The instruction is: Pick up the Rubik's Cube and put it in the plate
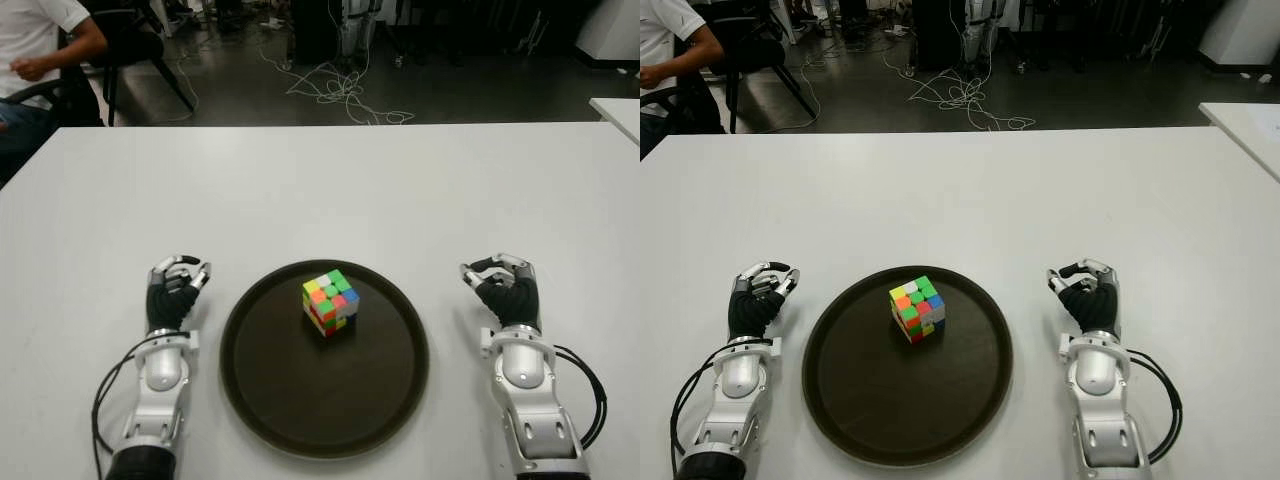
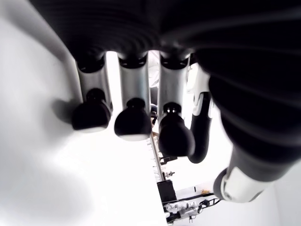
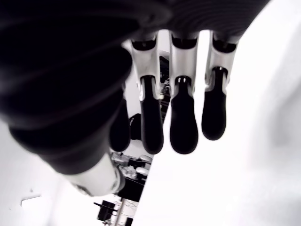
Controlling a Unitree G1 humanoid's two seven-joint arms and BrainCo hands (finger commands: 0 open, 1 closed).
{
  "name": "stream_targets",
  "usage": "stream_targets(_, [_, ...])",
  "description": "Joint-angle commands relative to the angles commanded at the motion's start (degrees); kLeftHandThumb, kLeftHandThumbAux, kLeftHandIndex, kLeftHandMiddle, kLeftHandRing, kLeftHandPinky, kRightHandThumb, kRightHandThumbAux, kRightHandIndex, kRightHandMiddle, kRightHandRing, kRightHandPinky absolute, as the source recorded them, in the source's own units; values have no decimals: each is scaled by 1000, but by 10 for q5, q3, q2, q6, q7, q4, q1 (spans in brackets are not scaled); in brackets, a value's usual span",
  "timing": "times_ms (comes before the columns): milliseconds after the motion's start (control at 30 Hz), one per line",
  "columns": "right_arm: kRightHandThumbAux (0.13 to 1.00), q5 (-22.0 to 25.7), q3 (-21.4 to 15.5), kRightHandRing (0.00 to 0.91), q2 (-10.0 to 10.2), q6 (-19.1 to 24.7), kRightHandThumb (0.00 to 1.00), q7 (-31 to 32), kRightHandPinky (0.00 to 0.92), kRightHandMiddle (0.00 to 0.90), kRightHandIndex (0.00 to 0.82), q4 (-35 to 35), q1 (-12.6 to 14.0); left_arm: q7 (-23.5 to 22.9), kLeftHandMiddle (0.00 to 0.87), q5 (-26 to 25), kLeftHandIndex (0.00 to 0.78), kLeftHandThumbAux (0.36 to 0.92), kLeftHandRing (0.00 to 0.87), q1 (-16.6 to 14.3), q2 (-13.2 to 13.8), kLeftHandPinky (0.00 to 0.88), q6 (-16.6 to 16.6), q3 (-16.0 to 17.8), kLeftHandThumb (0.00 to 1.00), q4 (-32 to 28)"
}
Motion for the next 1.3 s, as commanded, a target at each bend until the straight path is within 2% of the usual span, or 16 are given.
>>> stream_targets(300, [823, 3, -3, 833, 7, 3, 374, -2, 826, 829, 741, -10, 1, -6, 834, 3, 445, 698, 833, 4, 3, 810, 8, 0, 717, -6])
stream_targets(533, [829, 6, -6, 831, 10, 4, 342, -7, 824, 828, 744, -10, -3, -7, 833, 0, 444, 698, 832, 5, 2, 806, 12, 1, 717, -8])
stream_targets(867, [827, 10, -8, 835, 4, -37, 348, -16, 829, 828, 742, 9, -5, -9, 834, -1, 444, 698, 834, 7, 2, 808, 13, 2, 716, -10])
stream_targets(1300, [824, 15, -8, 836, 1, -57, 352, -12, 832, 832, 748, 21, -8, -10, 835, -11, 445, 698, 833, 5, -5, 812, 15, 9, 717, -14])
